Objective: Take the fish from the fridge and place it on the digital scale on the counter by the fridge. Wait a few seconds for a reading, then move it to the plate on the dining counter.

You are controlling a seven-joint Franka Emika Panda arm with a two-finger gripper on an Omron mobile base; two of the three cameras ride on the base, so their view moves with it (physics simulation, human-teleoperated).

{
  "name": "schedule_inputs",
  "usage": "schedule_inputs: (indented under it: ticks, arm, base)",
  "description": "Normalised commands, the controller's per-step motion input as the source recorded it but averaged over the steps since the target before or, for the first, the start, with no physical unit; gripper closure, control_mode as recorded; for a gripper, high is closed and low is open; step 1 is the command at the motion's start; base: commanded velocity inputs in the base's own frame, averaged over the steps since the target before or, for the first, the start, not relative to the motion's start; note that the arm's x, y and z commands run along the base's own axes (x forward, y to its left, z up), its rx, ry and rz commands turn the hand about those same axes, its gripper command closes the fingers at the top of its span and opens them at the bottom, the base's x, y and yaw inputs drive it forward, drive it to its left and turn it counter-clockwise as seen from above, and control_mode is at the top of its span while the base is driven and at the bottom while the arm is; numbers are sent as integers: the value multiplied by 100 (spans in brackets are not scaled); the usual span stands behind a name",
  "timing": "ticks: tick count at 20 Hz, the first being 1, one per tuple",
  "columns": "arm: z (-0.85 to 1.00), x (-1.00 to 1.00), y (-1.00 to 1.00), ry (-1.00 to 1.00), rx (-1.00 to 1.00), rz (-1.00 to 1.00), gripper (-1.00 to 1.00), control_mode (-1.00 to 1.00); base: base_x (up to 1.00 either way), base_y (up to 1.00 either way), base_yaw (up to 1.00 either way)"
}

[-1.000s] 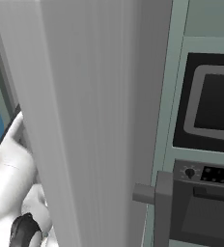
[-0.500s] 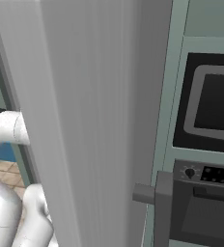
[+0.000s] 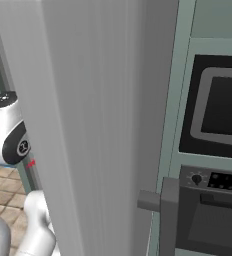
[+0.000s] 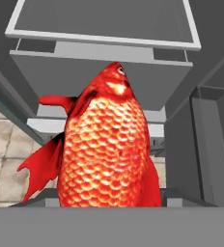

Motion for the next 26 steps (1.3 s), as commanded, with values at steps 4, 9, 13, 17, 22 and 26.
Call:
schedule_inputs:
  ticks: [4, 9, 13, 17, 22, 26]
  arm:
    - [0, -49, -1, -4, 1, 2, 100, -100]
    - [0, 0, 0, 0, 0, 0, 100, -100]
    - [0, 0, 0, 0, 0, 0, 100, -100]
    - [0, -15, 0, 0, 0, 0, 100, 100]
    - [0, 0, 0, 0, 0, 0, 100, 100]
    - [0, 0, 0, 0, 0, 0, 100, 100]
  base:
    - [0, 0, 0]
    - [0, 0, 0]
    - [0, 0, 0]
    - [-44, 16, -10]
    - [-100, 97, -49]
    - [-91, 69, -60]
